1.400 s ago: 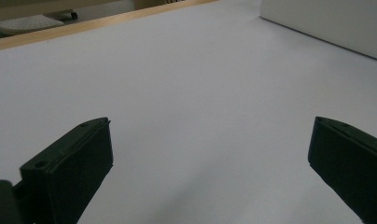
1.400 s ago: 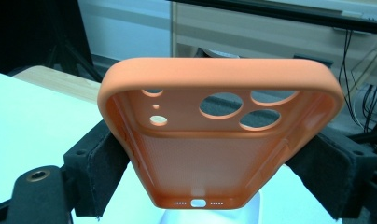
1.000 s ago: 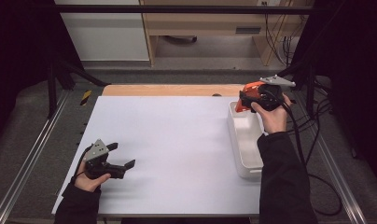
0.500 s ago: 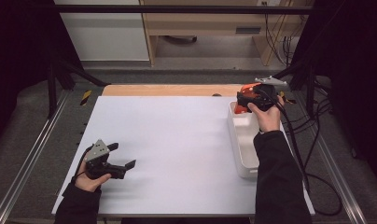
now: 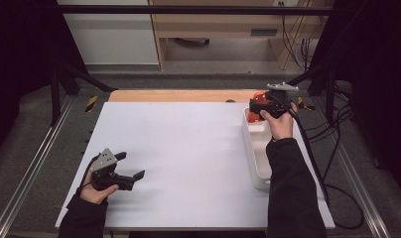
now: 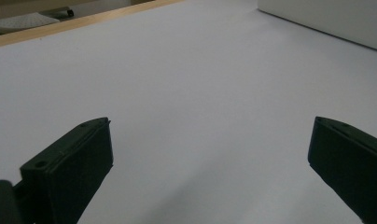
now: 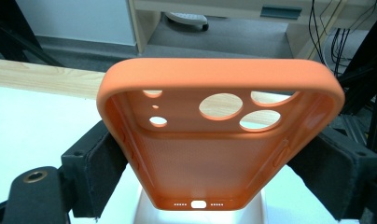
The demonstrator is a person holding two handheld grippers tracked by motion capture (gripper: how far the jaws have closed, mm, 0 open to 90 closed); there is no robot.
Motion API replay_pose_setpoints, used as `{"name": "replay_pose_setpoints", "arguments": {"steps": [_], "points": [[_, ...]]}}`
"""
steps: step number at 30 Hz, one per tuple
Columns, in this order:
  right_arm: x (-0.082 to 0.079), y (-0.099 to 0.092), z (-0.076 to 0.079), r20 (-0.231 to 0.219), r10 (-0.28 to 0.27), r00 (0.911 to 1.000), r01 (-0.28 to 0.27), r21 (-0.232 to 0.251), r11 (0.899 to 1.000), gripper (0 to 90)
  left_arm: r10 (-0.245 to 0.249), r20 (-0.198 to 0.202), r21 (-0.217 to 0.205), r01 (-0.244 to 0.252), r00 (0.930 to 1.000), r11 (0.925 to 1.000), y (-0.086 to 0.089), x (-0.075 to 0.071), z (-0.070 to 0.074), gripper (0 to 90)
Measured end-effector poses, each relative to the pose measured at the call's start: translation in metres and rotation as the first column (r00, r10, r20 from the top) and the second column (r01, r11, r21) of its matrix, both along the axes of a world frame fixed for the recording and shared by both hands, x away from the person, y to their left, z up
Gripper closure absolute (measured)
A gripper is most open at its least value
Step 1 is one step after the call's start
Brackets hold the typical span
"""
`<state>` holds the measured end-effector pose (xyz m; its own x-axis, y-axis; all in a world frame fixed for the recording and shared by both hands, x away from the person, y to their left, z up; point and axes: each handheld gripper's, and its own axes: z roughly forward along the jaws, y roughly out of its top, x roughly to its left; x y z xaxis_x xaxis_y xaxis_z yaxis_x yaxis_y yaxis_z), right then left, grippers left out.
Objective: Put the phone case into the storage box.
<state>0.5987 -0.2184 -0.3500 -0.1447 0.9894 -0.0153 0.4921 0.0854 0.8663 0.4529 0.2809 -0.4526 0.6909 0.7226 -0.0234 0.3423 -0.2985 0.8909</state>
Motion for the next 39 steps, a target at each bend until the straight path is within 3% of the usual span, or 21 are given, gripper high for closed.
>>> {"name": "replay_pose_setpoints", "arguments": {"steps": [20,39], "points": [[0.019,0.003,-0.026,-0.058,-0.021,0.9981,0.021,-0.009,1.0,14.9,-0.012,-0.004,0.015,0.012,0.9999,0.9998,-0.002,0.001,-0.002,0.0],[0.028,0.006,-0.043,-0.072,-0.035,0.9968,0.032,-0.032,0.999,15.0,-0.012,-0.006,0.018,0.012,0.9999,0.9998,-0.002,0.001,-0.003,0.0]]}}
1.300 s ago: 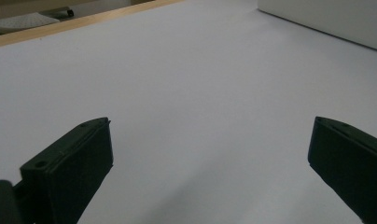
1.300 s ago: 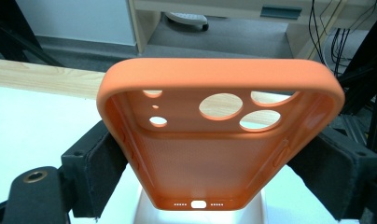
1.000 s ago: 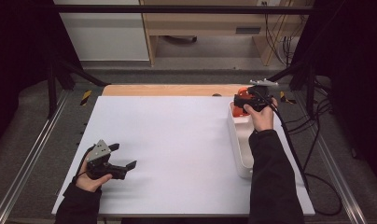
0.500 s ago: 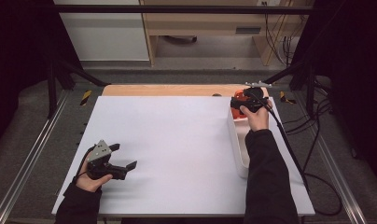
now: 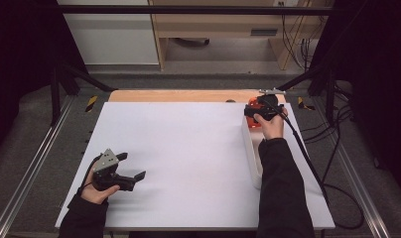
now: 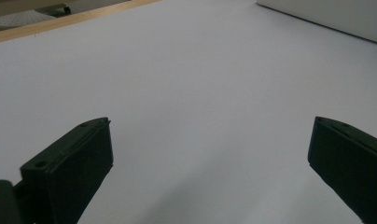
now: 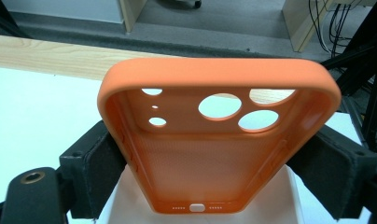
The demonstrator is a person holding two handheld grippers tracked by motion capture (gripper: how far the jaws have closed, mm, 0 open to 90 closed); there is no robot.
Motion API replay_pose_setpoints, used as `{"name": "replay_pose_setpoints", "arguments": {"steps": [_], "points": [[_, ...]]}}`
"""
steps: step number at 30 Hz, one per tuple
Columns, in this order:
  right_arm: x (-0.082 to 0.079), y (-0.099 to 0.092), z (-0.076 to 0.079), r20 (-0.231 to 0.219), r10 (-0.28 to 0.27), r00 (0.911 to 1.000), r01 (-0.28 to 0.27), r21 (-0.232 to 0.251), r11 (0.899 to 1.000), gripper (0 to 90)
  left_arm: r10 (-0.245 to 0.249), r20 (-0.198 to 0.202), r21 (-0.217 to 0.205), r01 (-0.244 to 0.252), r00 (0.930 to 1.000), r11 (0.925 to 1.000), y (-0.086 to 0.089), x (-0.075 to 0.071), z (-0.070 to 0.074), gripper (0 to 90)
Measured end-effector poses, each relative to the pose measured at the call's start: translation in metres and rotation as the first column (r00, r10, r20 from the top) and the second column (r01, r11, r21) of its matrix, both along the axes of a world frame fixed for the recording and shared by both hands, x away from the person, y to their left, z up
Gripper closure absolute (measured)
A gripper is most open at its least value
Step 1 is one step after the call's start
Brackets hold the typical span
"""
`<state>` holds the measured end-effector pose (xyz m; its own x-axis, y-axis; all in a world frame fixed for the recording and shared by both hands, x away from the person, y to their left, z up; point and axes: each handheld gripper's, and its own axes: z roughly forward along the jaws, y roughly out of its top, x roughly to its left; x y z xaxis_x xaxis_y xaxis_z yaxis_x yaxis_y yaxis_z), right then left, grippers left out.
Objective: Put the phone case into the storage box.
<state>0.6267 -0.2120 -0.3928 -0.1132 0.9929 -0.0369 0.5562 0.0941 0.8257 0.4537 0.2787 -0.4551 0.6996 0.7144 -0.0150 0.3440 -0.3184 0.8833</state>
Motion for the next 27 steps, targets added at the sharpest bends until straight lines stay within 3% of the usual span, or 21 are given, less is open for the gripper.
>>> {"name": "replay_pose_setpoints", "arguments": {"steps": [8,17,27], "points": [[0.0007,-0.0019,-0.0049,0.0,-0.012,0.9999,0.012,0.018,1.0,15.0,0.001,-0.003,0.002,-0.001,1.0,1.0,-0.0002,0.0003,-0.0006,0.0],[0.0006,-0.0005,-0.0074,0.003,-0.011,0.9999,0.011,0.007,1.0,14.7,0.001,-0.001,0.002,-0.001,1.0,1.0,-0.0003,0.0002,-0.0006,0.0],[0.0,-0.0012,-0.0066,0.001,0.018,0.9998,-0.018,0.004,1.0,3.4,-0.001,-0.003,0.004,0.001,1.0,1.0,-0.0008,0.0004,-0.0011,0.0]]}}
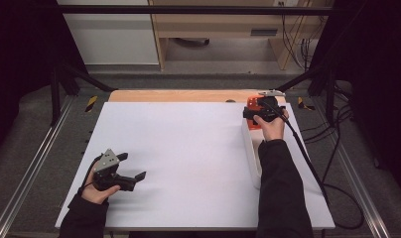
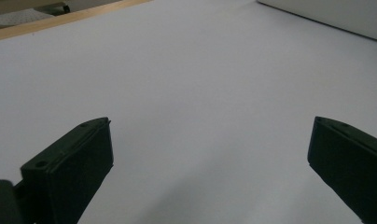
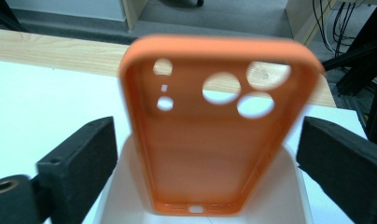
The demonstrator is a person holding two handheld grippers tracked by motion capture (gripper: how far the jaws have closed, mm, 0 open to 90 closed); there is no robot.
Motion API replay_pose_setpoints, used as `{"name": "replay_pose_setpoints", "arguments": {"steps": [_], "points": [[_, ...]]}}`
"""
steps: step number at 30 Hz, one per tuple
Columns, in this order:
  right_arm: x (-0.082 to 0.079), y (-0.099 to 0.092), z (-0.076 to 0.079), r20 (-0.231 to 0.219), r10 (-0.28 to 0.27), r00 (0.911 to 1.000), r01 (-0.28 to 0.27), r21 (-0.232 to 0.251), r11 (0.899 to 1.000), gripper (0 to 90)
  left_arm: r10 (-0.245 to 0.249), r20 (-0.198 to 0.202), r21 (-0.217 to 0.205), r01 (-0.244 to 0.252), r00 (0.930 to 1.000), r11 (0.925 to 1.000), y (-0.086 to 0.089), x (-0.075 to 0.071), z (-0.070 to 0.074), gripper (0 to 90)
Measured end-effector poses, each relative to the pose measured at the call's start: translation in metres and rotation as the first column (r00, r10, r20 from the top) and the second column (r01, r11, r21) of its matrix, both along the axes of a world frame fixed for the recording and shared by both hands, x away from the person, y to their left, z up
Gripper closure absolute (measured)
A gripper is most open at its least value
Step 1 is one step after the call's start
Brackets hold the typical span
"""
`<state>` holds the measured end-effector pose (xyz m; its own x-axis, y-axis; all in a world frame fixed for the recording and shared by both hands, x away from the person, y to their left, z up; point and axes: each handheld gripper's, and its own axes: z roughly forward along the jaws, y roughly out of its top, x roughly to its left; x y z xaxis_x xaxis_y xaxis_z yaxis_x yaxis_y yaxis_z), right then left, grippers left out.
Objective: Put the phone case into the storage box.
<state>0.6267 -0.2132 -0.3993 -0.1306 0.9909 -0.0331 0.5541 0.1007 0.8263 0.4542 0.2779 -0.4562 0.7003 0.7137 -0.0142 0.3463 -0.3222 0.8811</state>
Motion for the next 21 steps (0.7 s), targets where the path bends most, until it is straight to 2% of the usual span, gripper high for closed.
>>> {"name": "replay_pose_setpoints", "arguments": {"steps": [10,15,21], "points": [[-0.006,-0.002,0.006,0.027,0.033,0.9991,-0.033,0.005,0.999,0.5,-0.002,-0.001,-0.002,0.002,1.0,1.0,-0.001,0.0,0.0,0.0],[-0.015,-0.002,0.012,0.044,0.065,0.9969,-0.065,0.008,0.998,0.5,-0.006,-0.002,-0.002,0.006,1.0,1.0,-0.001,0.0,0.0,0.0],[-0.03,-0.003,0.022,0.073,0.109,0.9913,-0.112,0.039,0.993,0.5,-0.013,0.0,-0.01,0.013,0.9999,0.9999,-0.001,0.0,0.0,0.0]]}}
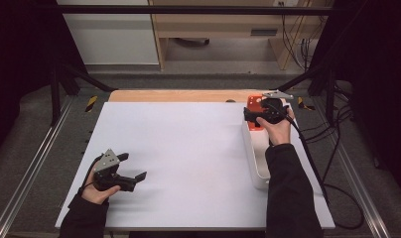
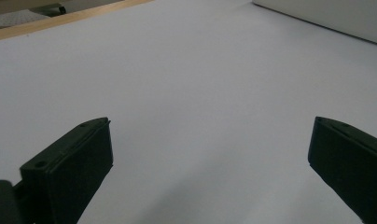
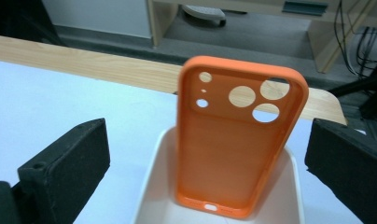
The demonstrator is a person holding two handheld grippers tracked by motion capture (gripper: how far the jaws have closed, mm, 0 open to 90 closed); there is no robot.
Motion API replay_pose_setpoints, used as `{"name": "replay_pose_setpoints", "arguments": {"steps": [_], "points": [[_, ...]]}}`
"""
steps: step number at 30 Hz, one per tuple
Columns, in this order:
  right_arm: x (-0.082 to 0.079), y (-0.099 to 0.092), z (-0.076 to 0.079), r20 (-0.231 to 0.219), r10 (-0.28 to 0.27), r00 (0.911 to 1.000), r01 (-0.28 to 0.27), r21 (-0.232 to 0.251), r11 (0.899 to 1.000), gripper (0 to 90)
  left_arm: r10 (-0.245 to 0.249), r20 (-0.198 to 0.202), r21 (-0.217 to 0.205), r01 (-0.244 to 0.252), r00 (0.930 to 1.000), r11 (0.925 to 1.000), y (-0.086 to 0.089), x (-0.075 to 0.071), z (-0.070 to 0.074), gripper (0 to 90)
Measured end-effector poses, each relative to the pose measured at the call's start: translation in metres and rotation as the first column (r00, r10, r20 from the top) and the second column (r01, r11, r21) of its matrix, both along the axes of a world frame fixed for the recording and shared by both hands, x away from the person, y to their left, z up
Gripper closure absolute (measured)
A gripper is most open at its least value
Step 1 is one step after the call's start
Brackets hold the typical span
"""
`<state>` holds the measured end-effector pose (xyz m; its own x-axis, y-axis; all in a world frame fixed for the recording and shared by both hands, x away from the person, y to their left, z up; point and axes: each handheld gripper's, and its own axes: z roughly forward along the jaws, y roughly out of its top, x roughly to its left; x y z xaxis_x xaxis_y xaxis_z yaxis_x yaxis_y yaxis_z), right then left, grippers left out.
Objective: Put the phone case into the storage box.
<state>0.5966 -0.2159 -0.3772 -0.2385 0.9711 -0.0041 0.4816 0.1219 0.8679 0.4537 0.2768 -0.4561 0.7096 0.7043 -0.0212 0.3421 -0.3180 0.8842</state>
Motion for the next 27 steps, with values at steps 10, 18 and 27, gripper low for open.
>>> {"name": "replay_pose_setpoints", "arguments": {"steps": [10,18,27], "points": [[-0.031,0.003,0.014,0.055,0.14,0.9886,-0.142,0.026,0.99,0.5,-0.005,0.0,-0.006,0.005,1.0,1.0,0.0,0.0,0.001,0.0],[-0.065,0.005,0.018,0.093,0.267,0.9591,-0.271,0.032,0.962,0.5,-0.008,-0.002,-0.01,0.008,1.0,0.9999,-0.001,-0.001,0.001,0.0],[-0.1,-0.006,0.01,0.135,0.378,0.916,-0.384,0.025,0.923,0.5,-0.016,0.005,-0.02,0.016,0.9999,0.9997,-0.001,-0.002,0.003,0.0]]}}
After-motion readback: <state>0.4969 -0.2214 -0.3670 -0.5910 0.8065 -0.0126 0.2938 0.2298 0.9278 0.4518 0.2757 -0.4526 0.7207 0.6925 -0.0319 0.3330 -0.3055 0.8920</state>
